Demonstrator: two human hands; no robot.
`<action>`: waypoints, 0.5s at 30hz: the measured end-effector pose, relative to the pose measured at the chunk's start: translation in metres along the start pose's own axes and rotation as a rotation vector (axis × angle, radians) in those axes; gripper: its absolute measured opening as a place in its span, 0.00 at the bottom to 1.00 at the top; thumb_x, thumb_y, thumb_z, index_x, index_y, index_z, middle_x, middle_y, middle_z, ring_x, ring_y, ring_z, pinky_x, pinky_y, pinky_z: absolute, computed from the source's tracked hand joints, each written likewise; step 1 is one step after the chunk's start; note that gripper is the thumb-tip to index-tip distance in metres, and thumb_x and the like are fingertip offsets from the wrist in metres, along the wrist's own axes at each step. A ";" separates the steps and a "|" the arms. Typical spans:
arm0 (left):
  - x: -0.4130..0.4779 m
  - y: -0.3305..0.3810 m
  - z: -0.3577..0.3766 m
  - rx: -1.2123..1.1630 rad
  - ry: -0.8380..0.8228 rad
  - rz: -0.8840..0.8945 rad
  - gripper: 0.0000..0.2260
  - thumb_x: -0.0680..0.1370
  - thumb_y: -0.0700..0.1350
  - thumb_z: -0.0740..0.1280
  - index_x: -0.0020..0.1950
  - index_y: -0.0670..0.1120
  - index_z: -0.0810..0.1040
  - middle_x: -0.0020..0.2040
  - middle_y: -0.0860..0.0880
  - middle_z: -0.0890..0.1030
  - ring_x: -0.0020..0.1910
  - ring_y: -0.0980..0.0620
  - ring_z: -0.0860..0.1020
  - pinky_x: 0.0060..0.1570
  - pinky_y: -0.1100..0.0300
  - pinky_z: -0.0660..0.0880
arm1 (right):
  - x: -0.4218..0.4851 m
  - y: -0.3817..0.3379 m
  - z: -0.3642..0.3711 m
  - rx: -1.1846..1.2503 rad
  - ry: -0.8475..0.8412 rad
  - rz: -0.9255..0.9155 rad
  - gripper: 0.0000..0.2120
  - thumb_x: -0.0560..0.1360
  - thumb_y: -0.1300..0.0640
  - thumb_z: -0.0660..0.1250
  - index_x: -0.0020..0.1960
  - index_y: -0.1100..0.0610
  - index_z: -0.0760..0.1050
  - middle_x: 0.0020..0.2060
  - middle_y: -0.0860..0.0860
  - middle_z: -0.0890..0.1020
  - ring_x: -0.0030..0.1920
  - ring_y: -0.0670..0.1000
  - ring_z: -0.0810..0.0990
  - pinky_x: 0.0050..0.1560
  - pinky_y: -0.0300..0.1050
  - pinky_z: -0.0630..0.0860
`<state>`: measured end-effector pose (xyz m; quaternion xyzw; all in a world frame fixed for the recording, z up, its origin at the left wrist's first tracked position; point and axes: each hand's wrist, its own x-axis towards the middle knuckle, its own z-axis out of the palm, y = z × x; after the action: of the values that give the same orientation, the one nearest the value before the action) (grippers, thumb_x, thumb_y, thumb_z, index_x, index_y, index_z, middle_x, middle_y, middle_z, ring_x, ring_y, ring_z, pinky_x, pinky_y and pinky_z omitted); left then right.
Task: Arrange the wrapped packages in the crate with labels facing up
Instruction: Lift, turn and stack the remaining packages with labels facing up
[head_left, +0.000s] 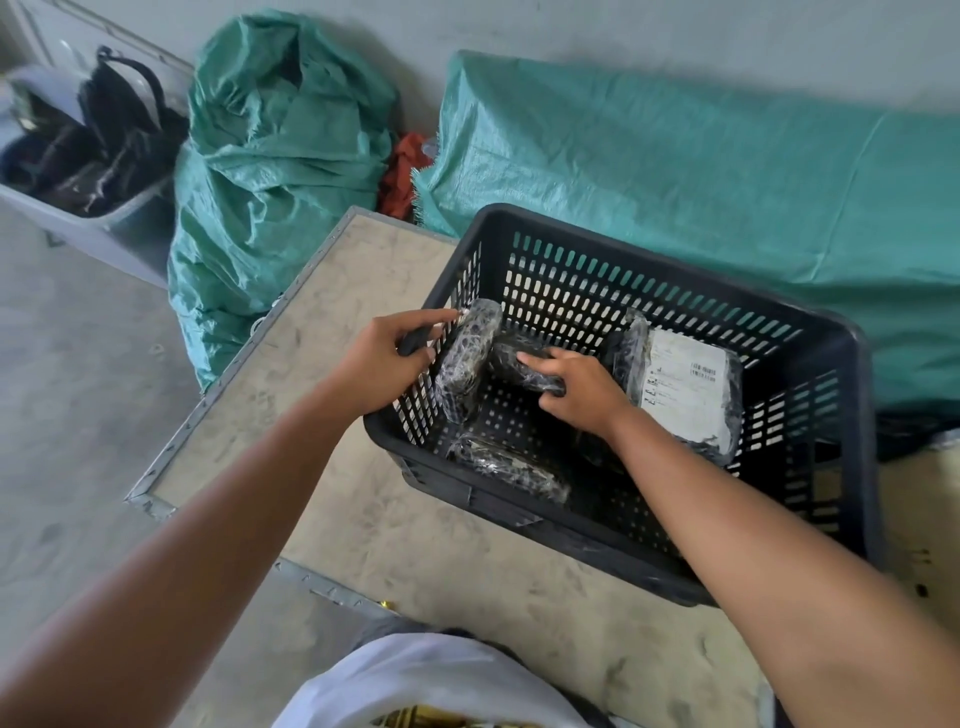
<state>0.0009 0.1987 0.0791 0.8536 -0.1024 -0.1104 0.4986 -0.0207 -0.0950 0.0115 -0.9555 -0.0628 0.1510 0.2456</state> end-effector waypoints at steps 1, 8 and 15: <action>0.000 0.001 0.000 -0.010 -0.001 0.001 0.25 0.79 0.34 0.67 0.66 0.63 0.79 0.59 0.53 0.84 0.53 0.58 0.83 0.44 0.56 0.81 | -0.001 -0.001 -0.003 0.025 0.016 -0.006 0.33 0.77 0.60 0.70 0.77 0.39 0.68 0.77 0.61 0.68 0.57 0.65 0.83 0.61 0.44 0.72; 0.000 0.003 0.002 -0.013 0.009 -0.008 0.25 0.79 0.35 0.67 0.65 0.64 0.80 0.59 0.53 0.84 0.53 0.56 0.83 0.50 0.57 0.81 | -0.022 -0.009 -0.035 0.336 0.185 0.031 0.23 0.78 0.58 0.68 0.68 0.35 0.77 0.68 0.48 0.80 0.22 0.46 0.68 0.24 0.37 0.71; 0.004 0.018 -0.004 0.315 0.008 0.026 0.22 0.78 0.42 0.71 0.66 0.66 0.77 0.65 0.38 0.80 0.57 0.53 0.82 0.52 0.61 0.76 | -0.071 -0.024 -0.082 0.487 0.272 -0.020 0.24 0.79 0.59 0.66 0.62 0.30 0.79 0.65 0.40 0.81 0.21 0.44 0.64 0.23 0.35 0.68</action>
<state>0.0049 0.1928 0.0963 0.9203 -0.1274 -0.0832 0.3605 -0.0629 -0.1242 0.1098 -0.8790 -0.0007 0.0296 0.4759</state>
